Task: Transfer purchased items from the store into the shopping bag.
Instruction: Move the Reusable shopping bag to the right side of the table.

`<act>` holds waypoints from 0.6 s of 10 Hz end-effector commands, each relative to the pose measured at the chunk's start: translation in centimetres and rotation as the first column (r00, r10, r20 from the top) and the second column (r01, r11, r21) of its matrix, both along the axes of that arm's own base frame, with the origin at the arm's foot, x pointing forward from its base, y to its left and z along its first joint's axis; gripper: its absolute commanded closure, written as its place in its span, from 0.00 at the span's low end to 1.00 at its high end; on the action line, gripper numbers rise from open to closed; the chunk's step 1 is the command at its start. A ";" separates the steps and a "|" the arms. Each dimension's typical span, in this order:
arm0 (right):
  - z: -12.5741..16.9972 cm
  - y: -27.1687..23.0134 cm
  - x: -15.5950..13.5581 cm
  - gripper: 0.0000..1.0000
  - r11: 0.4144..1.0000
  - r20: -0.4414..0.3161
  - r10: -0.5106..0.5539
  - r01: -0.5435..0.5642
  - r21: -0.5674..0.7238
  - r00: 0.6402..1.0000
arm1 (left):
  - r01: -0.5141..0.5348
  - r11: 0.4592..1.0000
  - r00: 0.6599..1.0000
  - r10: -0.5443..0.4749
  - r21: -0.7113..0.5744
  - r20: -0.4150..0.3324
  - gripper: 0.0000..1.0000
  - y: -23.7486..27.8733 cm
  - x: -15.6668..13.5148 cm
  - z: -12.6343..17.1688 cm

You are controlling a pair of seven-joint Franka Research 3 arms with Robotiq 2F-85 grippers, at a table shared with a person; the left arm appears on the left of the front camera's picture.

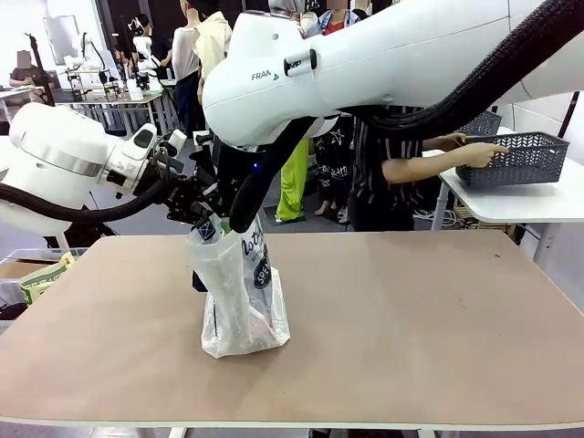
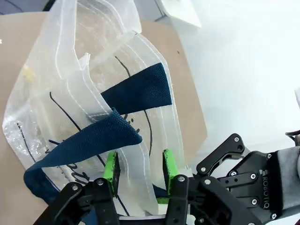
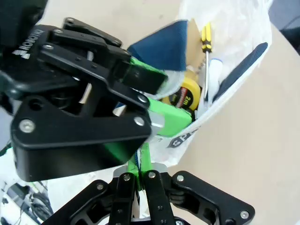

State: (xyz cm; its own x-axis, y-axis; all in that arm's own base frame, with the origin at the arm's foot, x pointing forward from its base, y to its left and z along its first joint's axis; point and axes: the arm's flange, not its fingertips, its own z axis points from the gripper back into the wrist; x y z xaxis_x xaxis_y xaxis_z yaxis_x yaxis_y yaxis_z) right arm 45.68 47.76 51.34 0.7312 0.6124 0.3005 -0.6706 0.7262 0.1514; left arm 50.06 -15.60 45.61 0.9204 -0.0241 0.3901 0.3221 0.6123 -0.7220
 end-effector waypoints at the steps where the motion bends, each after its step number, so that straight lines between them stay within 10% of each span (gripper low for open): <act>1: -0.1 0.3 0.3 1.00 0.997 -0.003 0.049 -0.049 0.063 0.999 | 0.035 0.999 0.999 -0.034 -0.038 0.023 0.51 -0.2 0.3 -0.2; 6: -0.5 1.8 0.5 1.00 0.995 -0.031 0.094 -0.093 0.030 0.995 | 0.058 0.993 0.998 -0.054 -0.106 0.034 0.51 0.2 0.2 -0.1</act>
